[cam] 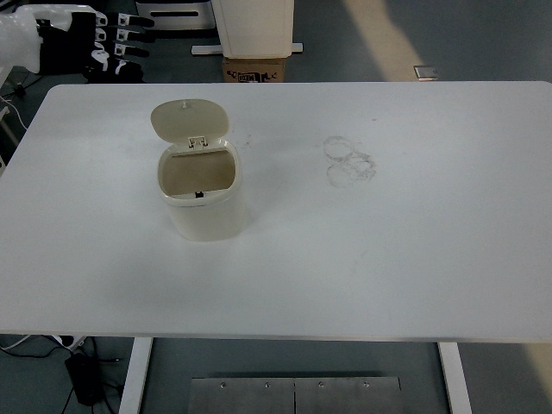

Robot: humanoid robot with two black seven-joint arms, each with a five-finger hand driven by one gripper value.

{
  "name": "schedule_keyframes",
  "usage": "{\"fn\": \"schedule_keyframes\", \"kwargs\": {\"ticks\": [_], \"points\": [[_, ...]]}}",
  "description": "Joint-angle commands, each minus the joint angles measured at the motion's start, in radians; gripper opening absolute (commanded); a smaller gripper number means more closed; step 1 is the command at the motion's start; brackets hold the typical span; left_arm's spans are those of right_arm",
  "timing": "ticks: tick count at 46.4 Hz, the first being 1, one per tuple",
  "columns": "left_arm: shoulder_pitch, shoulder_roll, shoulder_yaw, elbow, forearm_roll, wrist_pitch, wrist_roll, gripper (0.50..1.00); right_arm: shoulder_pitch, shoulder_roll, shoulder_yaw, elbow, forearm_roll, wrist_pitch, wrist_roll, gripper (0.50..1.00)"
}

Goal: Open trash can

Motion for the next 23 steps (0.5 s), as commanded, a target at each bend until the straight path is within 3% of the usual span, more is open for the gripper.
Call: {"fn": "schedule_keyframes", "kwargs": {"ticks": [1, 13, 23], "points": [[0.029, -0.023, -0.070, 0.040, 0.007, 0.000, 0.001, 1.000, 0.000, 0.000, 0.000, 0.000, 0.000, 0.000, 0.000, 0.991], [0.118, -0.099, -0.268, 0.203, -0.020, 0.028, -0.012, 1.000, 0.000, 0.000, 0.000, 0.000, 0.000, 0.000, 0.000, 0.991], [0.160, -0.102, -0.289, 0.326, -0.189, 0.077, -0.229, 1.000, 0.000, 0.000, -0.002, 0.000, 0.000, 0.000, 0.000, 0.991]]}}
